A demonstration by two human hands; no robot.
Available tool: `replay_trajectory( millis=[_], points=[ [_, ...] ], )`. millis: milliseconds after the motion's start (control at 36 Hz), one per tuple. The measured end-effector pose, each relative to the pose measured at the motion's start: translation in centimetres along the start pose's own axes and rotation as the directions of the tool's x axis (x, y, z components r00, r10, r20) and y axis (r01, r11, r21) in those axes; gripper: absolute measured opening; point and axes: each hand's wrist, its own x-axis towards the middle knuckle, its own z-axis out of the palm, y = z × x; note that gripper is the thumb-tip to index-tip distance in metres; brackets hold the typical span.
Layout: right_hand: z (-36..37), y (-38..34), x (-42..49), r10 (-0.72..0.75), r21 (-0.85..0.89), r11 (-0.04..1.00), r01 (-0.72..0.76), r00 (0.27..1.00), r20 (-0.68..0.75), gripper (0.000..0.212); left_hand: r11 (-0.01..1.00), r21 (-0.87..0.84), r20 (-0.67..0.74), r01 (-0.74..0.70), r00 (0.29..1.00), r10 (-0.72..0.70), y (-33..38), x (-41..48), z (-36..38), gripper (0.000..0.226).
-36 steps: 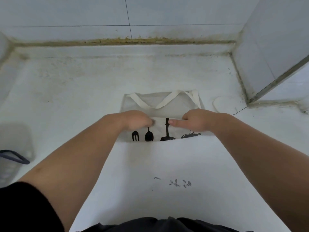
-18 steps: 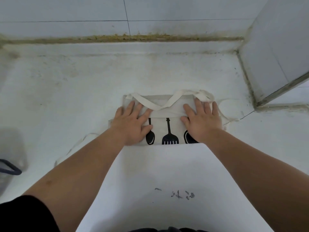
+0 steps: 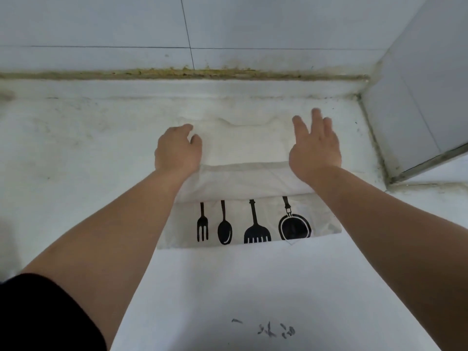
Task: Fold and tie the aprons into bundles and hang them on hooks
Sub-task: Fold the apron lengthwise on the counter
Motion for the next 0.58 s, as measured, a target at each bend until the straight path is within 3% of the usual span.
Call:
replay_trajectory(
  millis=[56, 139, 278, 333, 389, 500, 528, 583],
  points=[
    [0.2, -0.6, -0.3, -0.115, 0.085, 0.990, 0.111, 0.993, 0.036, 0.056, 0.995, 0.036, -0.026, -0.096, 0.995, 0.097, -0.5, -0.9, 0.3, 0.038],
    [1.3, -1.5, -1.9, -0.241, 0.183, 0.956, 0.230, 0.970, 0.042, 0.044, 0.956, 0.052, 0.105, -0.290, 0.953, 0.283, -1.0, -3.2, 1.1, 0.037],
    [3.0, -1.6, -5.3, -0.342, 0.288, 0.918, 0.274, 0.914, 0.220, 0.048, 0.860, 0.105, 0.320, -0.500, 0.836, 0.447, -1.5, -6.9, 1.1, 0.067],
    [3.5, -1.3, -6.4, -0.369, 0.246, 0.919, 0.308, 0.893, 0.259, 0.047, 0.826, 0.182, 0.427, -0.534, 0.800, 0.423, -1.8, -8.1, 1.2, 0.063],
    [3.6, -1.0, -7.3, -0.365, 0.208, 0.925, 0.316, 0.893, 0.264, 0.041, 0.773, 0.337, 0.534, -0.537, 0.786, 0.313, -2.4, -9.1, 1.5, 0.054],
    [3.8, -0.1, -9.0, -0.404, 0.116, 0.915, 0.387, 0.876, 0.262, 0.040, 0.654, 0.532, 0.615, -0.538, 0.776, 0.138, -2.4, -10.9, 1.5, 0.068],
    [3.9, 0.2, -9.5, -0.419, 0.104, 0.908, 0.406, 0.862, 0.287, 0.046, 0.641, 0.548, 0.619, -0.537, 0.776, 0.121, -2.1, -11.3, 1.5, 0.076],
    [4.3, 0.6, -10.4, -0.424, 0.030, 0.894, 0.447, 0.822, 0.381, 0.083, 0.651, 0.553, 0.630, -0.520, 0.772, 0.082, -1.6, -11.8, 1.4, 0.095]
  ],
)
